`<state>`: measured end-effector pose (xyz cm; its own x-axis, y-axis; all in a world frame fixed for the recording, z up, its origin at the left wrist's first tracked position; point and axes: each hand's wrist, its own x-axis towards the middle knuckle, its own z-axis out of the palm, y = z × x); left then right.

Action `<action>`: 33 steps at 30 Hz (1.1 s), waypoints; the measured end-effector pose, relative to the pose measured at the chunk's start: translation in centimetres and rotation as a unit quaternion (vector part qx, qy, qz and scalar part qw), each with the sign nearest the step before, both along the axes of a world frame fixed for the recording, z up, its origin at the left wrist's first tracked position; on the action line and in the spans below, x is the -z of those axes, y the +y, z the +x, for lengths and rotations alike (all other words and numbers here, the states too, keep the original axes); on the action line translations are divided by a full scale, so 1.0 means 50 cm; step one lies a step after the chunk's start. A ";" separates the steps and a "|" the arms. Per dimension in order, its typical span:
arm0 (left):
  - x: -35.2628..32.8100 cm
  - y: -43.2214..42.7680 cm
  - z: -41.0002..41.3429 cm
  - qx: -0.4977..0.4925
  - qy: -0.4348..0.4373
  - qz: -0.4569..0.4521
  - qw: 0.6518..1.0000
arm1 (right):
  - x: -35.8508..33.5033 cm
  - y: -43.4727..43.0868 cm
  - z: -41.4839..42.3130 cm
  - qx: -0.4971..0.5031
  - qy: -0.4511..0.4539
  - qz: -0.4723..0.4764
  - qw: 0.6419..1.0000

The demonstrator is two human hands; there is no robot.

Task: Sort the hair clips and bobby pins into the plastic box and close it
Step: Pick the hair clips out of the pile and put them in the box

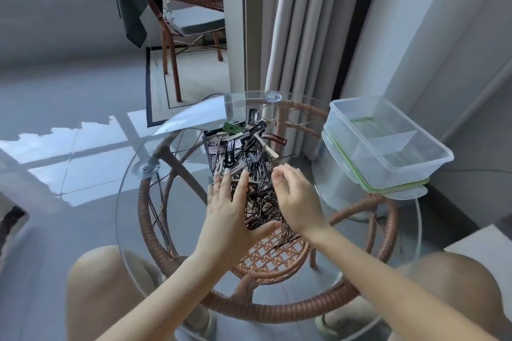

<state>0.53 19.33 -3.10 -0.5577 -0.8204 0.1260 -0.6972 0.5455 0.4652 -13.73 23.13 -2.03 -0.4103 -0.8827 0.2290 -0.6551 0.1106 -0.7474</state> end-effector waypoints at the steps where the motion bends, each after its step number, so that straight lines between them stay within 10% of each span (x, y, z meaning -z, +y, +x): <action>1: 0.002 0.000 -0.006 0.001 0.004 -0.005 1.000 | 0.000 0.000 0.015 0.013 -0.007 -0.019 1.000; 10: -0.090 -0.044 0.029 -0.008 0.095 0.075 0.993 | -0.080 -0.059 -0.045 0.056 0.017 -0.066 0.996; 14: -0.139 -0.193 0.006 -0.093 0.037 0.015 0.995 | -0.127 -0.200 -0.095 -0.052 0.109 0.093 0.988; 20: -0.149 -0.373 -0.066 -0.016 -0.140 0.194 0.971 | -0.142 -0.366 -0.120 -0.222 0.031 0.282 0.933; 23: -0.138 -0.401 -0.087 0.011 -0.150 0.209 0.966 | -0.137 -0.394 -0.117 -0.274 0.131 0.347 0.887; 33: -0.123 -0.452 -0.088 0.010 -0.075 0.232 0.970 | -0.134 -0.392 -0.100 -0.244 0.157 0.221 0.931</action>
<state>-3.84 -3.27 3.04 -0.5579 -0.7585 -0.3367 -0.7669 0.3162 0.5584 -18.73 3.53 4.66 0.0909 -0.9828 -0.1607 -0.8861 -0.0062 -0.4635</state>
